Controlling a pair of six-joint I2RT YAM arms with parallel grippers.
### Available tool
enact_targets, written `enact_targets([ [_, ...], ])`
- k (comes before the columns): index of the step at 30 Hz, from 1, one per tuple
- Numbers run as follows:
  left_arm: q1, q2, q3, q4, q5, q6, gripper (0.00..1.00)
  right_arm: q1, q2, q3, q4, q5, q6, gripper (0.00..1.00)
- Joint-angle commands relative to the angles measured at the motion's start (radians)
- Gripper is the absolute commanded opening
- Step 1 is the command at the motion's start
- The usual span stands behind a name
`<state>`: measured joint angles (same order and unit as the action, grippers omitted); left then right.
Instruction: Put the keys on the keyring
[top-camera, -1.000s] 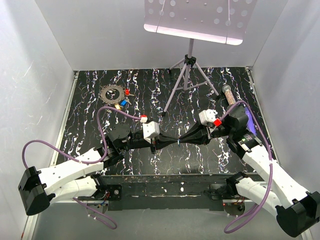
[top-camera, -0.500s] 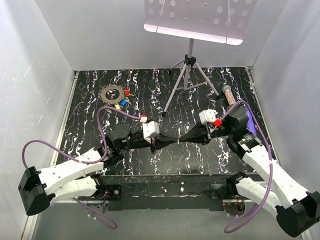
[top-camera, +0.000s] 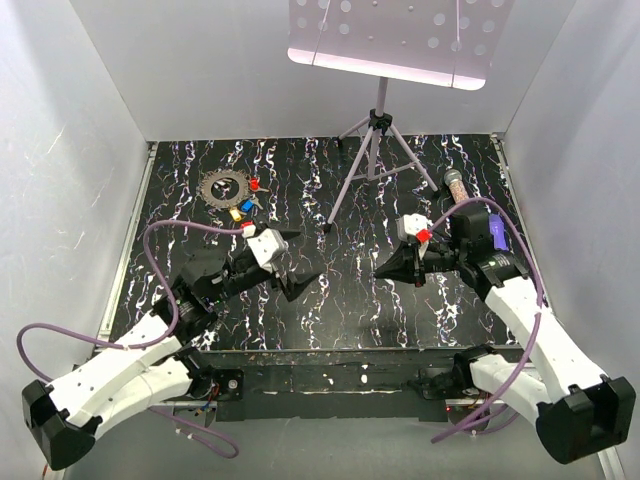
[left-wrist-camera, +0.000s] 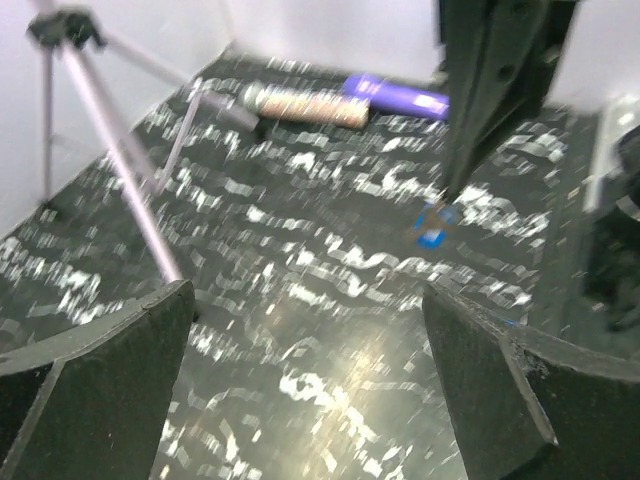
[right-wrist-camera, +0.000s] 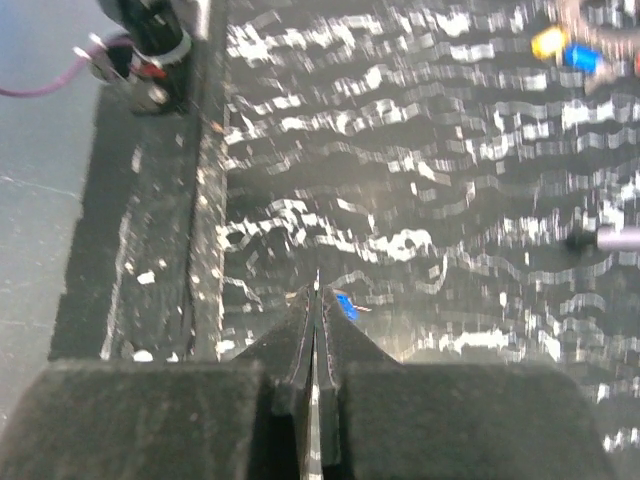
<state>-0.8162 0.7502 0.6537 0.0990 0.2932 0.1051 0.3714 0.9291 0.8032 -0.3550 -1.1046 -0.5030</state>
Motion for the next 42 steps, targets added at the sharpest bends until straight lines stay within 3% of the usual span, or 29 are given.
enact_targets([
  [1,0.078,0.003,0.02,-0.232,-0.08,0.133,0.98,-0.086,0.043,0.025,-0.347,0.158,-0.317,0.01],
  [8,0.112,-0.02,-0.057,-0.22,-0.132,0.196,0.98,-0.23,0.083,-0.001,-0.499,0.371,-0.46,0.01],
  [16,0.114,-0.052,-0.097,-0.211,-0.14,0.202,0.98,-0.262,0.2,-0.006,-0.645,0.568,-0.516,0.01],
  [27,0.112,-0.109,-0.097,-0.235,-0.141,0.206,0.98,-0.218,0.511,0.146,-0.651,0.673,-0.356,0.01],
  [42,0.112,-0.161,-0.088,-0.265,-0.15,0.212,0.98,-0.077,0.714,0.28,-0.51,0.698,-0.128,0.01],
])
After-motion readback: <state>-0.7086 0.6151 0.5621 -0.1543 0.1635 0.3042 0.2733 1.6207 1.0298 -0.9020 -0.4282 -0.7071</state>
